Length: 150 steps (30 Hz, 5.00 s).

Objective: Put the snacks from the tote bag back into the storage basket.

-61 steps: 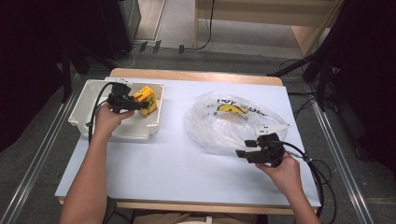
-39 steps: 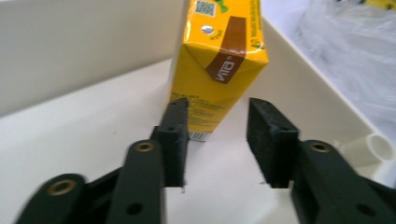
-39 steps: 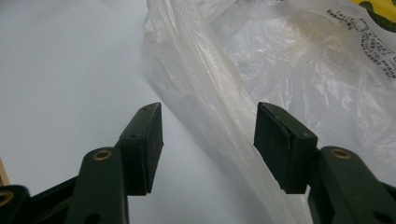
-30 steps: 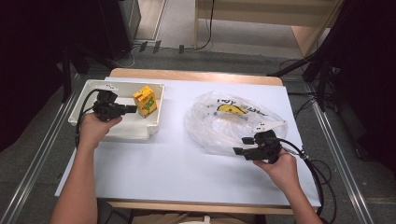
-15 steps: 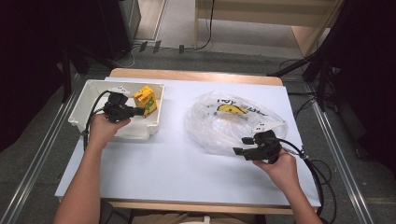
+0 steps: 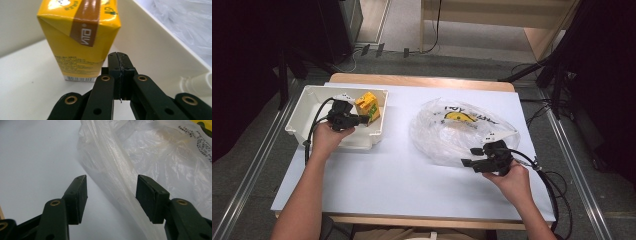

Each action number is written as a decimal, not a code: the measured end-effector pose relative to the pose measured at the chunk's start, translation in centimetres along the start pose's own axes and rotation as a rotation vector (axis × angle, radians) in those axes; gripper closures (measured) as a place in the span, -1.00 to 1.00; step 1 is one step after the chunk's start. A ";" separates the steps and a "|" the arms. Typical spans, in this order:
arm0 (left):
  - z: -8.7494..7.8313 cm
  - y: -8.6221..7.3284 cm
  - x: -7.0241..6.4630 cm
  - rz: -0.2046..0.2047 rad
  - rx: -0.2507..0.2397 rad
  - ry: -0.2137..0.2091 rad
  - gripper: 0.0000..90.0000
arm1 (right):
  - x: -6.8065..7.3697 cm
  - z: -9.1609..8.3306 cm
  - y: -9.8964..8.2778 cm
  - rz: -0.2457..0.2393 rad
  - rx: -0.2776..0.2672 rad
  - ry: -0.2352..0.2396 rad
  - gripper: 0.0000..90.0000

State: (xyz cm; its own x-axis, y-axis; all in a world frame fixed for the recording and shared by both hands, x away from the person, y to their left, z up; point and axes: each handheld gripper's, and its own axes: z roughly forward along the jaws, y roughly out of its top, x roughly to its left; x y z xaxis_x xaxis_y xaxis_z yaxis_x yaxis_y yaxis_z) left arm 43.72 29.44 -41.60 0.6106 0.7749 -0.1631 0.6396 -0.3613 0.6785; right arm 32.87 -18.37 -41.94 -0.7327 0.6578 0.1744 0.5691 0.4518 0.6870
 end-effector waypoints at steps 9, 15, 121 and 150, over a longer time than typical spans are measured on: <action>0.4 0.1 0.3 -0.002 0.002 0.014 1.00 | 0.2 -0.2 -0.2 0.001 0.003 -0.009 -0.03; 0.4 0.0 0.7 -0.012 -0.007 0.021 1.00 | 0.3 -0.2 -0.2 -0.006 0.005 -0.013 -0.03; -1.0 1.2 0.6 -0.139 -0.006 -0.065 0.52 | 0.3 -0.2 -0.1 -0.014 -0.004 -0.001 -0.02; -2.8 3.8 -3.3 -0.093 0.006 -0.121 0.22 | 0.2 -0.1 0.0 -0.007 0.001 0.006 -0.02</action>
State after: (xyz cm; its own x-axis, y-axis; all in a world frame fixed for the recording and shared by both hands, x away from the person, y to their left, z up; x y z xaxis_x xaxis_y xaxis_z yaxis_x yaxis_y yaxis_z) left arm 42.87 27.00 -36.48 0.6006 0.7369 -0.3103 0.6982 -0.2943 0.6526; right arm 32.73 -18.30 -41.86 -0.7389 0.6509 0.1741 0.5644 0.4569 0.6875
